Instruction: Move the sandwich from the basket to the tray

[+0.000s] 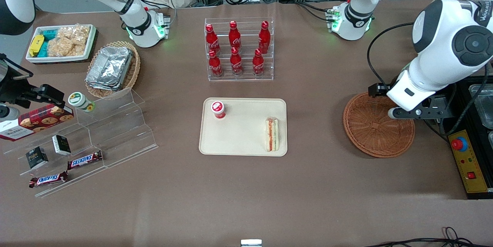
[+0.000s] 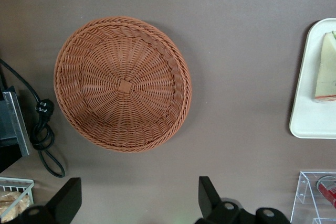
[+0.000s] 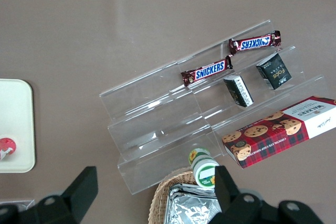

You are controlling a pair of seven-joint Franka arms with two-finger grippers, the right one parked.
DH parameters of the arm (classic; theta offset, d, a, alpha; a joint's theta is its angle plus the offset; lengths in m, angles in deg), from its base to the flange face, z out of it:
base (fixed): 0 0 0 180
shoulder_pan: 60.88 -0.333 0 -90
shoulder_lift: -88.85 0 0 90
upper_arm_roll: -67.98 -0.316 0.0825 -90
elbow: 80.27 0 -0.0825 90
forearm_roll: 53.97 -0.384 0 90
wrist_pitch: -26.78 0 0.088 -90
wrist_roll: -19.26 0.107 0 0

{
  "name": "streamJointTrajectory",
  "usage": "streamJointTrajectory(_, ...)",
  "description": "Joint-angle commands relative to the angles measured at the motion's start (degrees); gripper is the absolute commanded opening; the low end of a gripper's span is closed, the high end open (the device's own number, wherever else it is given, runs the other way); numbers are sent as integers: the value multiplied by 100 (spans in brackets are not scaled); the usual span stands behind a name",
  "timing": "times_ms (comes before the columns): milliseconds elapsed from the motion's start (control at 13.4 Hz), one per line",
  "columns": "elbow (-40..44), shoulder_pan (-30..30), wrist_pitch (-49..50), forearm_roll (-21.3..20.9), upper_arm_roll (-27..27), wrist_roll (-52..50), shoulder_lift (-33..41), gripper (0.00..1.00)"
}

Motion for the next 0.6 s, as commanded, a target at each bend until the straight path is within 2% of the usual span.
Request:
streamJointTrajectory(0,169,-154,162,138,53,55,3,100)
streamJointTrajectory(75,169,-94,154,286,-60,73,12,100)
streamJointTrajectory(299,134,783,224,323,-1192,493,126,100)
streamJointTrajectory(522,632,926,539,165,-1318,1265,-144,100)
